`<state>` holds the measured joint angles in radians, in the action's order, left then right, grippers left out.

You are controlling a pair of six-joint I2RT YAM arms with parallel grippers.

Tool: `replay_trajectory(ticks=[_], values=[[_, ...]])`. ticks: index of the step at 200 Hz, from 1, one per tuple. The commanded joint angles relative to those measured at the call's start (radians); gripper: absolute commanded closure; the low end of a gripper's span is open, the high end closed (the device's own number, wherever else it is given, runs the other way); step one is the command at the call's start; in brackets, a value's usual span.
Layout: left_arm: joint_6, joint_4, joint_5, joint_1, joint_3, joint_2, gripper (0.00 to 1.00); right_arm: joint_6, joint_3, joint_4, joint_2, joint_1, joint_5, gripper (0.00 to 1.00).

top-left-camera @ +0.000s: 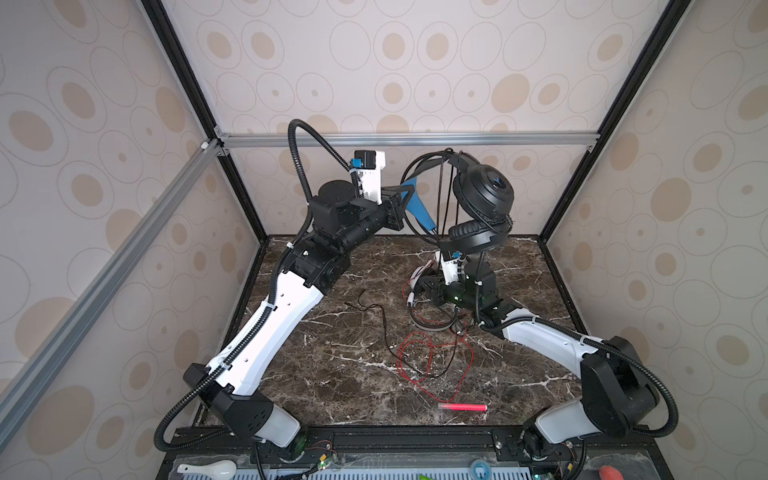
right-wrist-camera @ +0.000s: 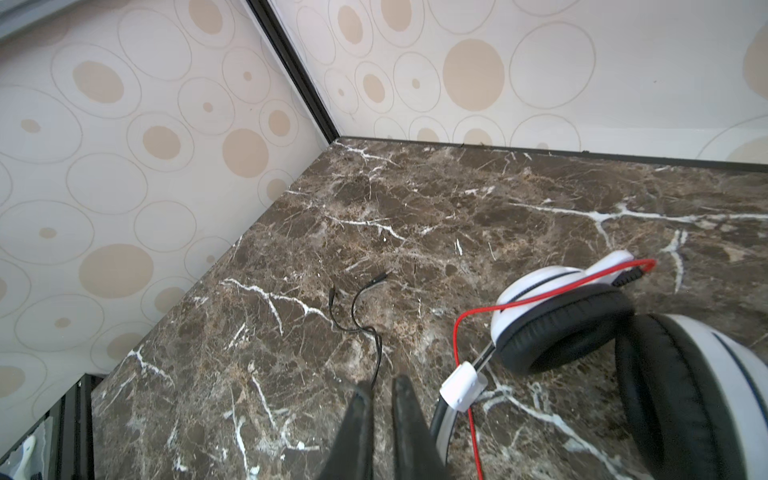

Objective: Wrap the headphones

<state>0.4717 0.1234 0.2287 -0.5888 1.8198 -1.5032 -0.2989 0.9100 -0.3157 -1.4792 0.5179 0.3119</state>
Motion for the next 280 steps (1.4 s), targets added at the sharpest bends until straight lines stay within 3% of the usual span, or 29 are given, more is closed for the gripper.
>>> replay_trajectory(ticks=[1,38,83,106,122,149,165,227,280], values=[[0.063,-0.145,0.016,0.007,0.067,0.035,1.00,-0.016,-0.002,-0.011,-0.005,0.006,0.030,0.84],[0.067,-0.135,0.014,0.008,0.083,0.038,1.00,-0.035,0.013,-0.049,-0.040,0.005,0.064,0.80],[0.088,-0.127,0.015,0.013,0.108,0.034,1.00,-0.058,0.034,-0.068,-0.089,0.006,0.075,0.62],[0.103,-0.134,0.021,0.019,0.111,0.034,1.00,-0.061,0.044,-0.069,-0.110,0.006,0.074,0.59],[0.115,-0.136,0.022,0.024,0.111,0.035,1.00,-0.061,0.041,-0.075,-0.122,0.006,0.073,0.65],[0.138,-0.141,0.010,0.032,0.110,0.037,1.00,-0.059,0.020,-0.082,-0.126,0.006,0.074,0.91],[0.159,-0.148,-0.020,0.043,0.107,0.041,1.00,-0.056,-0.004,-0.072,-0.109,0.009,0.053,1.00],[0.291,-0.171,-0.205,0.123,0.028,0.059,1.00,0.074,-0.058,0.176,0.045,0.112,-0.174,1.00],[0.248,-0.142,-0.355,0.160,-0.043,0.070,1.00,0.142,-0.087,0.396,0.184,0.210,-0.293,1.00]])
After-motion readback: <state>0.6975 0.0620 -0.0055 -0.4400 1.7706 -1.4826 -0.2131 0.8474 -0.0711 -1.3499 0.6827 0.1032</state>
